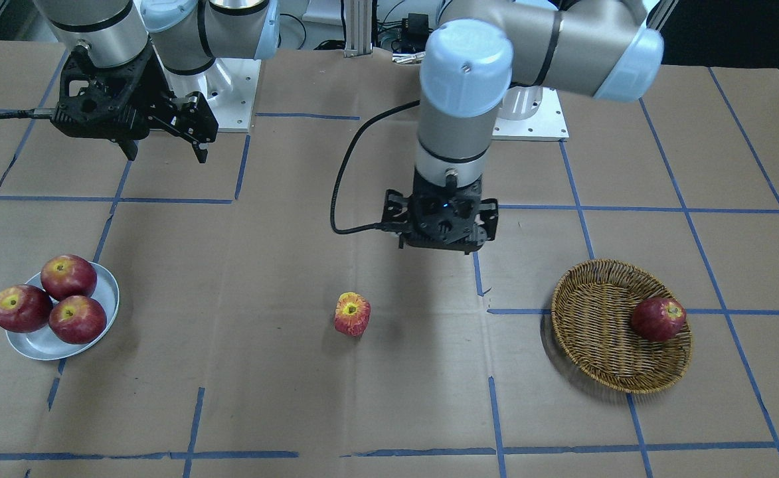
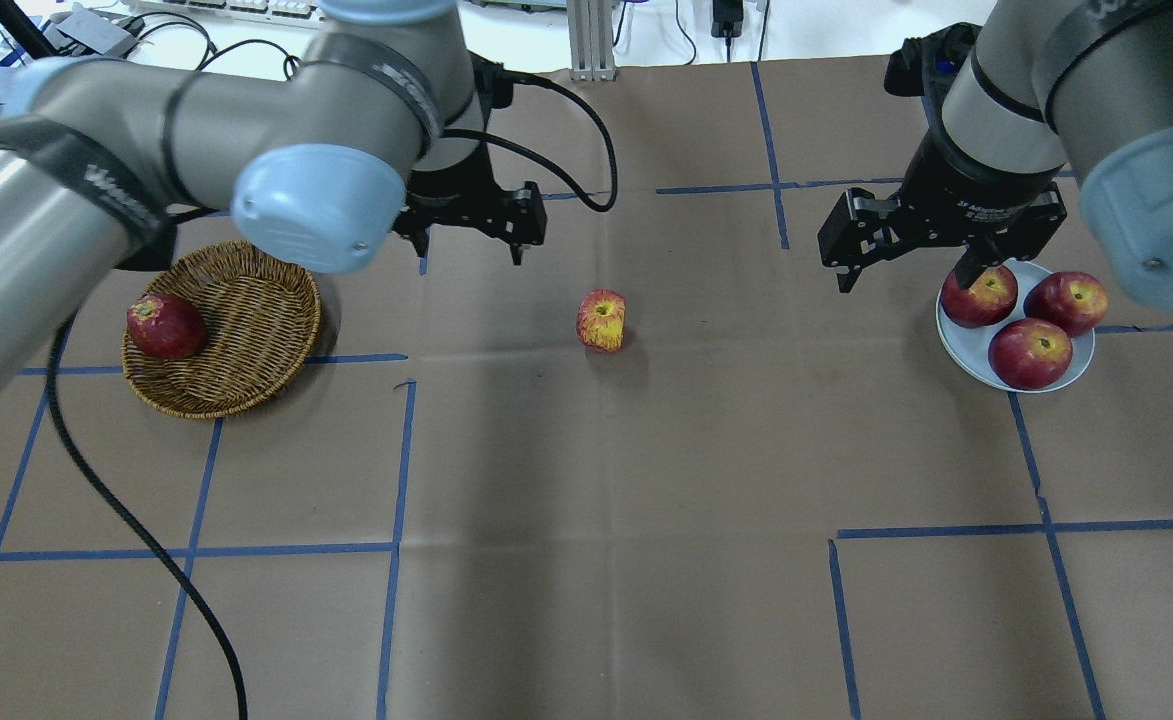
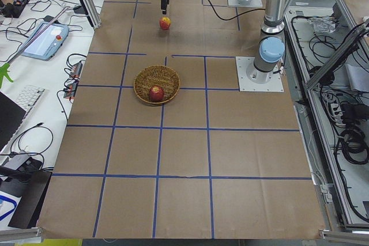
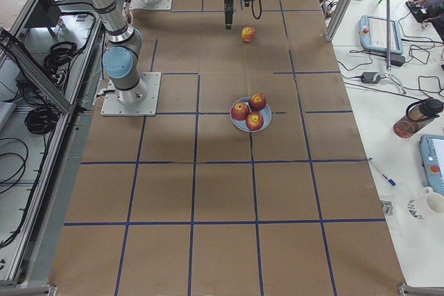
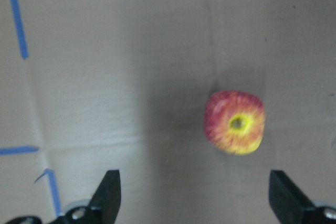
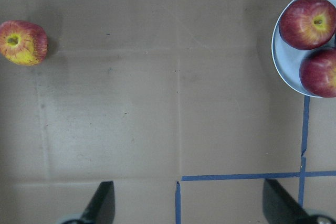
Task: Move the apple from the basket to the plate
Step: 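Raise the left gripper back above the basket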
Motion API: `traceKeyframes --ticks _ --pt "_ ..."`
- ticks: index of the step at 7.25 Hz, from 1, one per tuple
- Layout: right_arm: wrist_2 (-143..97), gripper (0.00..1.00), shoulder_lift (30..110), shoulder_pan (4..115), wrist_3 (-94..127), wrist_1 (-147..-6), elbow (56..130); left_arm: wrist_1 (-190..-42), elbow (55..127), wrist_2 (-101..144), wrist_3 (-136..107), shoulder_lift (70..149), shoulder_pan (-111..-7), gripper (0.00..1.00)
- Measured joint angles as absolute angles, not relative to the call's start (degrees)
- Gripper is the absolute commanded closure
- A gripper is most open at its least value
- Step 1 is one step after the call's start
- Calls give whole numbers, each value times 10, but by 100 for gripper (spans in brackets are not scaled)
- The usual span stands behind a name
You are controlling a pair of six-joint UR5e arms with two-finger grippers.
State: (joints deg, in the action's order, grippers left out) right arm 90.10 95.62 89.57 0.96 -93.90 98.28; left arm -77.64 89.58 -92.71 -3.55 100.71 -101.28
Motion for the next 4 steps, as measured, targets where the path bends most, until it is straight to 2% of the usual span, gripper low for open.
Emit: traceKeyframes --ticks 2,4 --pt "905 0 953 901 19 -951 979 -858 896 -927 33 937 -954 1" --pt "904 0 937 922 53 -976 978 -886 898 -927 48 897 -939 1"
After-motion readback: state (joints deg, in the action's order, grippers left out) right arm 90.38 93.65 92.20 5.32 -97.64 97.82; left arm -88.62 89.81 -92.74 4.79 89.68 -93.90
